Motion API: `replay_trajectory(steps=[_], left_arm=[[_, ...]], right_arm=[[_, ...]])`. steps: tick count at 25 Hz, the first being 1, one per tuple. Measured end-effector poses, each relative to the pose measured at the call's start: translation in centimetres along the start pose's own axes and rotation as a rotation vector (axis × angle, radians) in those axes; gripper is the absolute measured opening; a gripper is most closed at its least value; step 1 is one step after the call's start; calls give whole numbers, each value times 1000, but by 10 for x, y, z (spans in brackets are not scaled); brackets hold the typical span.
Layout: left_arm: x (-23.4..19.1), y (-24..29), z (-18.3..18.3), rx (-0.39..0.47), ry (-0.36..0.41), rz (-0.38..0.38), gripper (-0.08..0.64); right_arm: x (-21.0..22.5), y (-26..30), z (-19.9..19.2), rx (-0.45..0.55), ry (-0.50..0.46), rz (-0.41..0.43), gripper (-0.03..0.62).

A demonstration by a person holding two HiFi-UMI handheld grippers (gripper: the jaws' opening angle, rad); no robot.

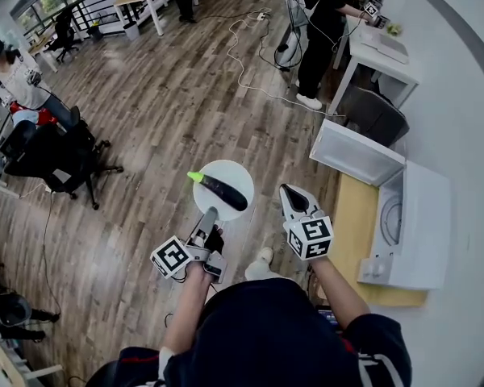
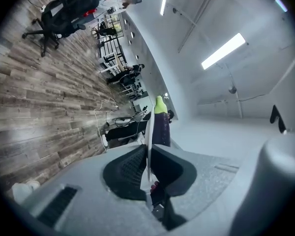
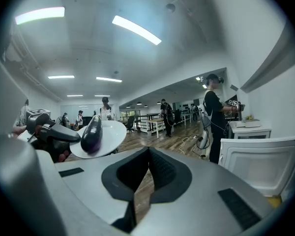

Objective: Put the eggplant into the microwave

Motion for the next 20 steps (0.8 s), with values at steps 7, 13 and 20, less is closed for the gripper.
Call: replay_trajectory(steps=[7,13,20], left_arm=[[20,85,9,-79,24,-24,32],[30,139,3,-170,57,-57,34],[32,189,-43,-367,109,-50,34]], right_arm=[[78,9,13,26,16,-83,12],[114,-4,8,45,46,-180,12],[134,-56,-18,57,106,-343,12]])
Point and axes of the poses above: the fingertips, and each gripper's own axes: y forward along the fingers, x to its right, z out of its top, the point moved 9 cm from there along -y, backward along the fingers, and after that the axes turned 14 degrees about z, right-handed, at the moved point
